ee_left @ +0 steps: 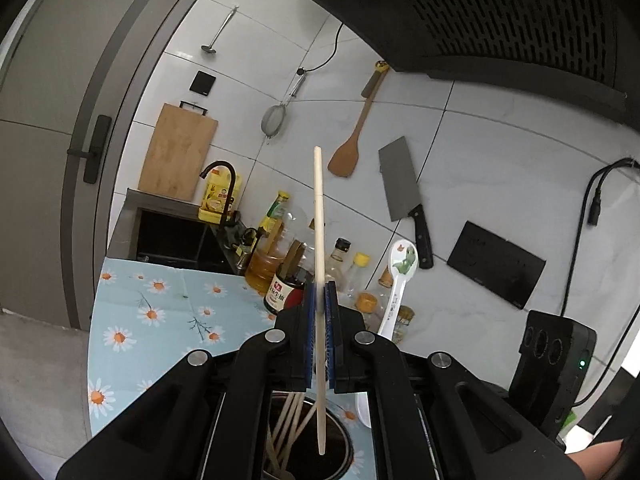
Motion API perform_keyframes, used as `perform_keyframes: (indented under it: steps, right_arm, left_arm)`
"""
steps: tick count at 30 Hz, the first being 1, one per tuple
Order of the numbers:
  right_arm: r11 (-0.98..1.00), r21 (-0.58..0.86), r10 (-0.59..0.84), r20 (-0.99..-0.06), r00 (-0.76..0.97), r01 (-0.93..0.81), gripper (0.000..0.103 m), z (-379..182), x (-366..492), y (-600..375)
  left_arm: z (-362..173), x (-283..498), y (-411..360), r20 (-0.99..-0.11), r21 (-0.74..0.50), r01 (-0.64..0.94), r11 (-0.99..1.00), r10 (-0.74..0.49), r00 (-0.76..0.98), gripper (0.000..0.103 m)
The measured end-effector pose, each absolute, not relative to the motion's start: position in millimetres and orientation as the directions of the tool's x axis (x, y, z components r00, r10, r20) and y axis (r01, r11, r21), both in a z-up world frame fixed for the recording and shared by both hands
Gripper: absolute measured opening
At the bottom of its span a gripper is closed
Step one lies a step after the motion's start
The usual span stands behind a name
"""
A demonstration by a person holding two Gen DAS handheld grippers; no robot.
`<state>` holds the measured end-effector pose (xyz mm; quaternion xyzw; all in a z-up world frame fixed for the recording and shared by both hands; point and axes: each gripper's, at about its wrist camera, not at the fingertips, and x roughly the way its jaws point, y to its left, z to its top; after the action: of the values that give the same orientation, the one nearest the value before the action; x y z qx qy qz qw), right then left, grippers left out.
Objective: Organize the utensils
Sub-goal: 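Lower the spoon and chopstick into the black holder with both tools, then open both tools to release the spoon and chopstick into the holder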
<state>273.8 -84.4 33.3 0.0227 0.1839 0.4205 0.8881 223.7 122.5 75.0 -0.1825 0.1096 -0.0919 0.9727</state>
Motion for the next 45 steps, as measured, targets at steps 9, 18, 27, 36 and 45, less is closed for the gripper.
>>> perform_keyframes:
  steps: [9, 18, 27, 36, 45]
  right_arm:
    - [0.619, 0.161, 0.769, -0.322, 0.552, -0.768, 0.004, 3.4, 276.8, -71.5]
    - [0.614, 0.16, 0.767, -0.352, 0.537, -0.773, 0.004, -18.6, 278.3, -67.9]
    - [0.612, 0.118, 0.757, -0.373, 0.536, -0.782, 0.005, -30.6, 267.7, -61.9]
    - [0.622, 0.149, 0.758, -0.362, 0.542, -0.769, 0.015, -16.7, 265.2, -75.6]
    - [0.601, 0.203, 0.781, -0.358, 0.512, -0.773, 0.018, -9.8, 259.7, -85.9]
  left_arm:
    - [48.0, 230.9, 116.3, -0.23, -0.339, 0.057, 0.939, -0.142, 0.963, 0.004]
    - [24.0, 230.4, 109.0, -0.276, -0.309, -0.001, 0.951, -0.088, 0.957, 0.004]
    - [6.6, 226.4, 99.3, -0.34, -0.283, -0.001, 0.959, -0.1, 0.935, 0.005]
    - [2.4, 221.7, 101.7, -0.376, -0.288, -0.021, 0.957, -0.093, 0.922, 0.005]
    - [9.3, 209.8, 100.7, -0.368, -0.292, -0.012, 0.956, -0.1, 0.924, 0.022]
